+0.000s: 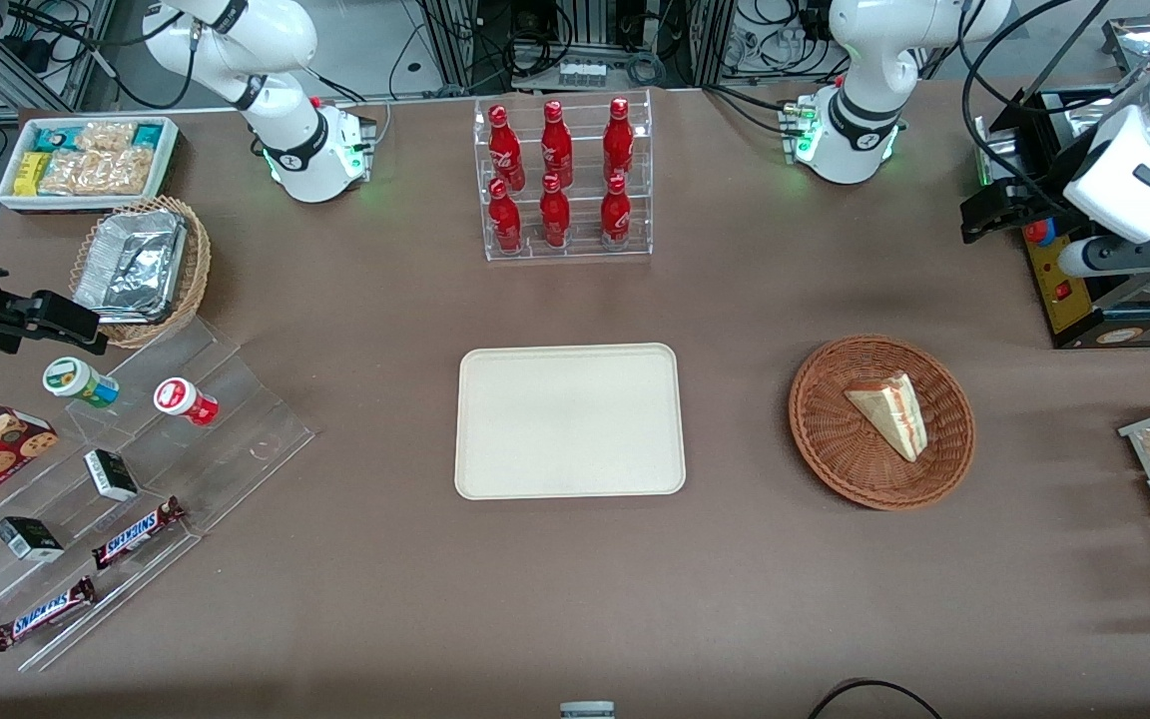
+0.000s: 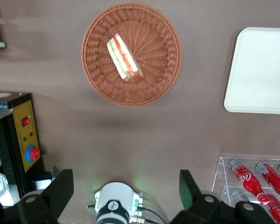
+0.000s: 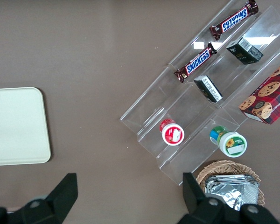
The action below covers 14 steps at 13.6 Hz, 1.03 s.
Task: Place sandwich from basket to tray
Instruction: 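Move the left gripper over the wicker basket toward the wrapped sandwich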
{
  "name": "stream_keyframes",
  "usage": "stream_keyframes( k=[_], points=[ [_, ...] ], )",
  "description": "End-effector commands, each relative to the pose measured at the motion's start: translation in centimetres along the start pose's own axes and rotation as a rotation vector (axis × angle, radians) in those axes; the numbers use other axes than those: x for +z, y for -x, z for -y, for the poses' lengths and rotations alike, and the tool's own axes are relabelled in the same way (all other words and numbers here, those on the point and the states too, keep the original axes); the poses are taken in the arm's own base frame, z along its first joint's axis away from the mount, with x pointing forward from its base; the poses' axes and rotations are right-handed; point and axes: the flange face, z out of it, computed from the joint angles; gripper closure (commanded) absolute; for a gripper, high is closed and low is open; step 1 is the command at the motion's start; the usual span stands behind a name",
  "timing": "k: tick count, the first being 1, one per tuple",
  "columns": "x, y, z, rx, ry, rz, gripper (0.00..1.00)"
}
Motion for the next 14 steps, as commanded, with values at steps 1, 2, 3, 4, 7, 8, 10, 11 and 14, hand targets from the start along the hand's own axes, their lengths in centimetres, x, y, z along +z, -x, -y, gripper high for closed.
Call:
stream_keyframes(
  k=[1,2,3,4,7,8,10,11,14],
  points=[
    [0.4,0.2,0.2,-0.001,-0.015,0.016,0.0],
    [0.5,0.1,0.2,-0.002,-0.02,0.015,0.0],
    [1.1,-0.5,0.4,-0.01,-0.047,0.017,0.0],
    [2.4,-1.1,0.4,-0.013,-0.07,0.017,0.0],
    [6.8,-2.1,0.6,-0.028,-0.077,-0.039,0.0],
    [8.1,-2.4,0.7,-0.077,-0.075,-0.054,0.0],
    [10.3,-3.7,0.6,-0.206,-0.06,-0.091,0.0],
    [11.6,-4.1,0.5,-0.242,-0.054,-0.106,0.0],
    [15.5,-5.3,1.1,-0.372,-0.028,-0.147,0.0]
  ],
)
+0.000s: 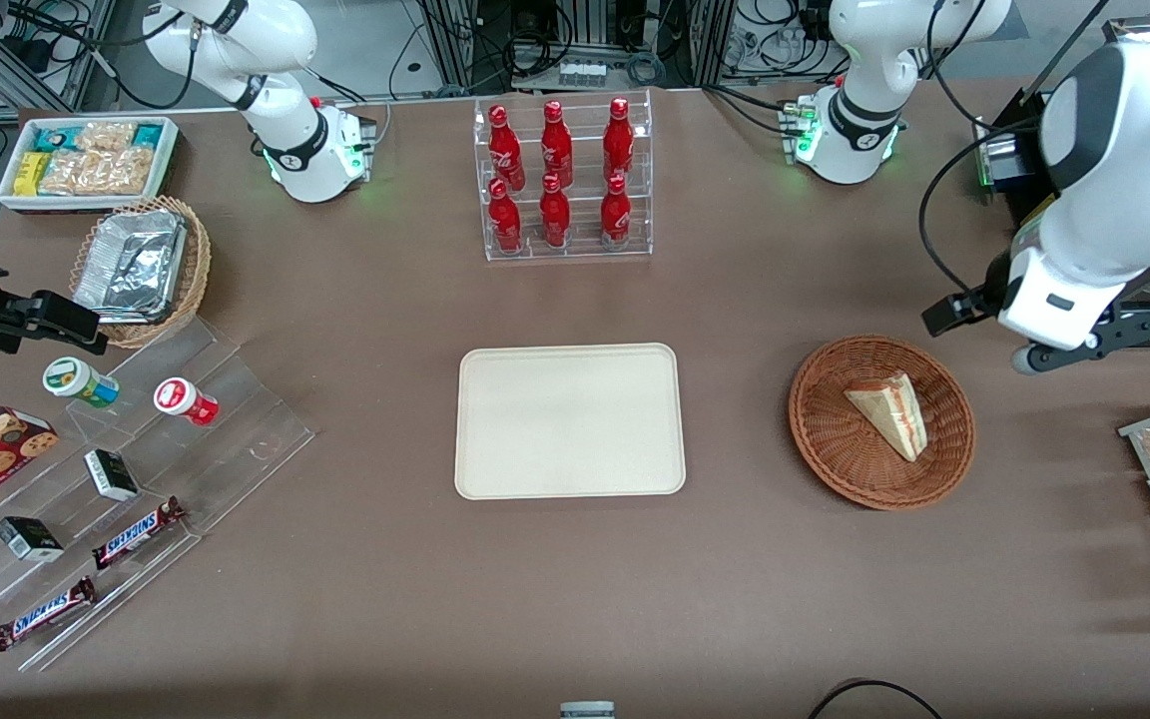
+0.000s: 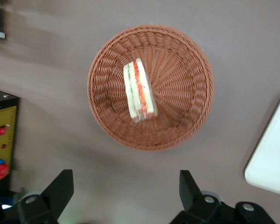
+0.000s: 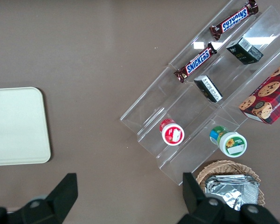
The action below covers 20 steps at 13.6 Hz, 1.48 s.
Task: Place sandwich from basket to tray
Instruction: 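Move the left gripper over the wicker basket toward the wrapped sandwich, then lower the left gripper and close it on the wrapped sandwich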
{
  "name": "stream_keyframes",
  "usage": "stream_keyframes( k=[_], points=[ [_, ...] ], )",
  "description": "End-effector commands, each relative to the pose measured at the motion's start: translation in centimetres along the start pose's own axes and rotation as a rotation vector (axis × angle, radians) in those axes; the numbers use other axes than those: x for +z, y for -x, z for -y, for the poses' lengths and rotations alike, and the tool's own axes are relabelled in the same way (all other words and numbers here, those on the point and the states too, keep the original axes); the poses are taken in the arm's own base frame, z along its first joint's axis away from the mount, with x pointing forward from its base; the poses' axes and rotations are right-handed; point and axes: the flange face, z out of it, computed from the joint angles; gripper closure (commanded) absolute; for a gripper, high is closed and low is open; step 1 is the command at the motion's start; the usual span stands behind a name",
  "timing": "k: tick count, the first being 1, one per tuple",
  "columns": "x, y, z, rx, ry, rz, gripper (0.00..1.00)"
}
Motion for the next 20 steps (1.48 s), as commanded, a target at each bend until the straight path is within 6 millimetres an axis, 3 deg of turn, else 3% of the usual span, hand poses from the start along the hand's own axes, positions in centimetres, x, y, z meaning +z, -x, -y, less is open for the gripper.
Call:
stream_keyframes(
  k=[1,4,7,19,20],
  points=[
    [3.5,0.2,1.2,-0.101,0.01,-0.041,0.0],
    [9.2,-0.2,0.9,-0.106,0.037,-0.067,0.0],
    [13.4,-0.8,0.7,-0.127,0.022,-0.017,0.0],
    [22.7,-3.2,-0.8,-0.175,0.052,0.005,0.0],
    [23.3,-3.4,-0.8,-0.178,0.058,0.001,0.04]
  ],
)
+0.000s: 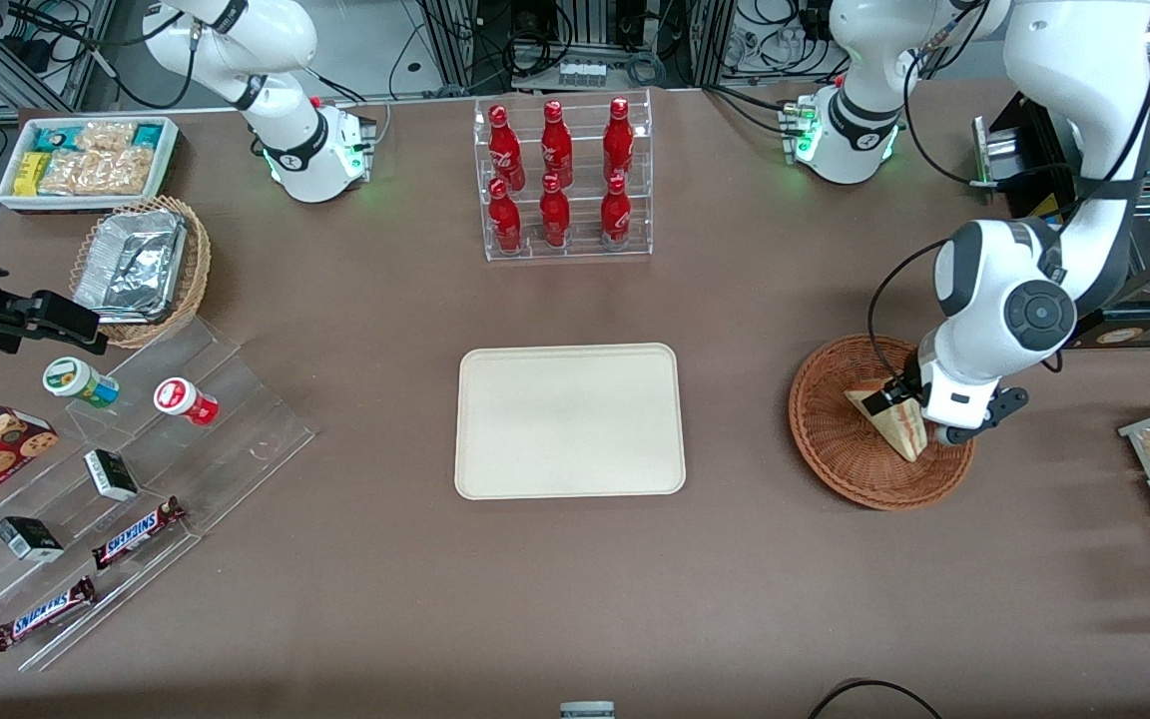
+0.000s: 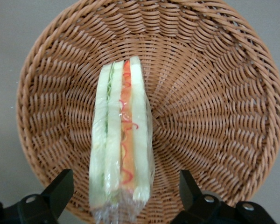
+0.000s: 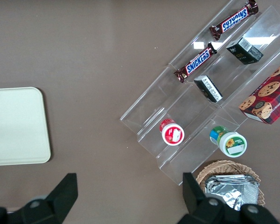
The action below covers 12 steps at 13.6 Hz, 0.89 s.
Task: Place sandwich from basket to tray
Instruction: 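Lower the left gripper and close it on the wrapped sandwich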
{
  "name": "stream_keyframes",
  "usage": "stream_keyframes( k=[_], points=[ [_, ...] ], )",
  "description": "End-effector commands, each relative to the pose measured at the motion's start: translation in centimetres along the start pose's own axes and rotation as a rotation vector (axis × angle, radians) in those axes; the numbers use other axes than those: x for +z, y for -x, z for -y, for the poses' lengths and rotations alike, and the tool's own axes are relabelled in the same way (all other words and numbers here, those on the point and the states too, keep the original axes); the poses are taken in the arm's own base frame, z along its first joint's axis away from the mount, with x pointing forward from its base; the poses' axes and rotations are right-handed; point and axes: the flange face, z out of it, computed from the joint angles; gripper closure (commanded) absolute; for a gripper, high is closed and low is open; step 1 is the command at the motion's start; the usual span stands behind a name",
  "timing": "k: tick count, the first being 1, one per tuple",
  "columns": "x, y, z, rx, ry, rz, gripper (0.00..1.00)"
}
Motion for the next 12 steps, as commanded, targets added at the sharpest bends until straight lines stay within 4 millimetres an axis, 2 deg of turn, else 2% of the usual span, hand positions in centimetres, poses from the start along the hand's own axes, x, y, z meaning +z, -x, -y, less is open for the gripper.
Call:
stream_keyframes(
  k=[1,2,3,4,8,10,12],
  points=[
    [1.0,-0.7,0.5,-0.026,0.007,-0.014,0.25],
    [0.9,-1.1,1.1,-0.04,0.002,-0.016,0.67],
    [0.8,-1.2,1.3,-0.039,0.0,-0.016,0.94],
    [0.9,-1.1,1.3,-0.037,-0.002,-0.013,1.0],
    [1.5,-0.5,1.7,-0.006,-0.052,0.0,1.0],
    [0.1,-0.8,1.2,-0.005,-0.08,0.023,1.0],
    [-2.1,-0.7,0.1,0.009,-0.105,0.041,1.0]
  ],
)
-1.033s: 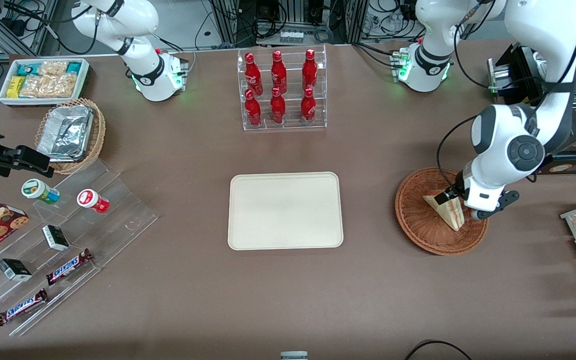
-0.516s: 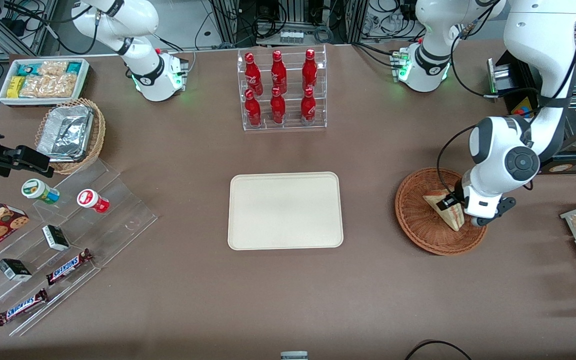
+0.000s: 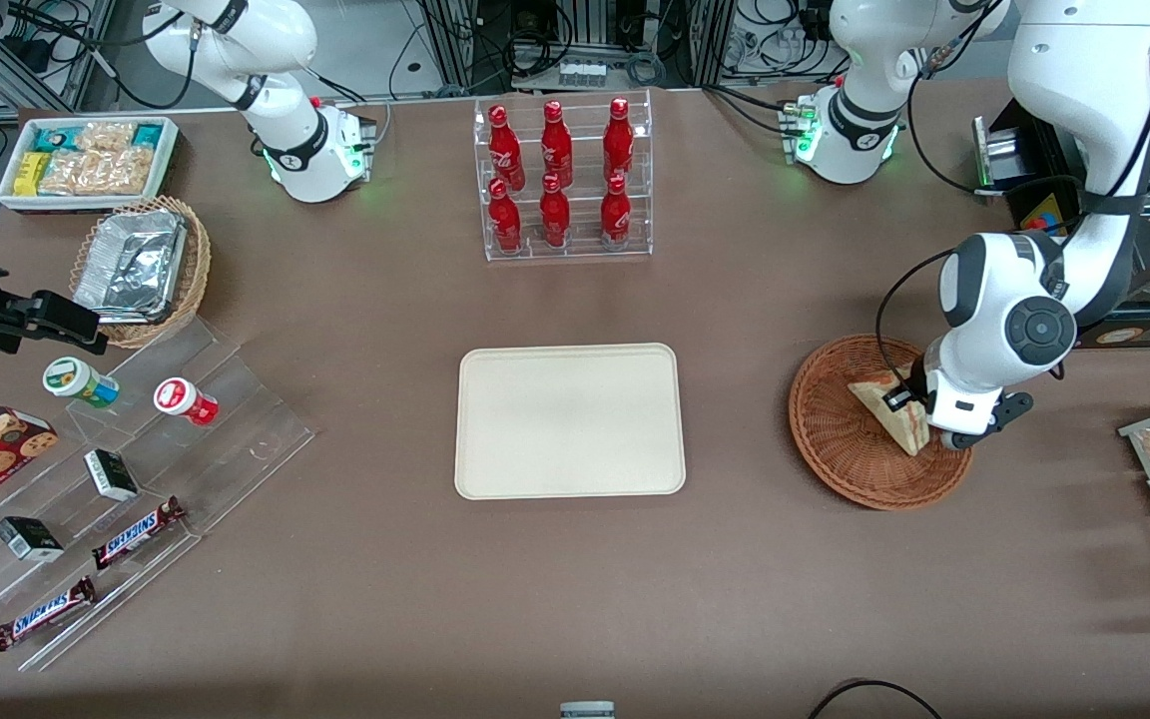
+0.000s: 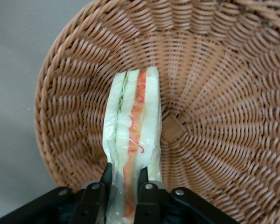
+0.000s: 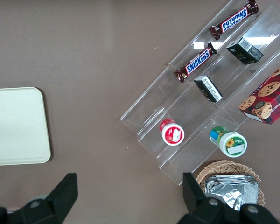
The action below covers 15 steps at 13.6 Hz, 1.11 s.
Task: Place sandwich from basket to tray
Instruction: 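Lift the sandwich and carry it with the left gripper over the tray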
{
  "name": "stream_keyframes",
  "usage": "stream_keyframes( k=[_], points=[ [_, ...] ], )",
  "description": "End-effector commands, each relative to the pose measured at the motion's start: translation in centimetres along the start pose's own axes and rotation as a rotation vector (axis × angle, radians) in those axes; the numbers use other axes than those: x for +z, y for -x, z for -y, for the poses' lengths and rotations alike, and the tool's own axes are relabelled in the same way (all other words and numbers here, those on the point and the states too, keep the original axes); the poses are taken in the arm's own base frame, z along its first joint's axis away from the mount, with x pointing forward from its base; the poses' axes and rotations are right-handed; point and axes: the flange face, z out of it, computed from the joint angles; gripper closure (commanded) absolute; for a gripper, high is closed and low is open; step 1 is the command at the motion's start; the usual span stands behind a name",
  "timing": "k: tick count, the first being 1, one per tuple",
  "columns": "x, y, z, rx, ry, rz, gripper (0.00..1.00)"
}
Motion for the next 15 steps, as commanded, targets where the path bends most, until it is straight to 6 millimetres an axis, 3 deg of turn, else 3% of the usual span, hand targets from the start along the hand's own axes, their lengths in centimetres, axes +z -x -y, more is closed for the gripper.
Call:
stream_keyframes(
  k=[1,4,6,10,15],
  points=[
    [-4.0,0.9,-2.2,0.019,-0.046,0.0,1.0],
    [-7.9,2.6,-5.5,0.085,-0.114,0.003,1.0],
    [-9.0,5.0,-8.5,0.157,-0.145,-0.015,1.0],
    [-10.3,10.8,-15.3,0.296,-0.137,-0.063,1.0],
    [-9.6,16.1,-23.0,0.398,-0.105,-0.085,1.0]
  ],
)
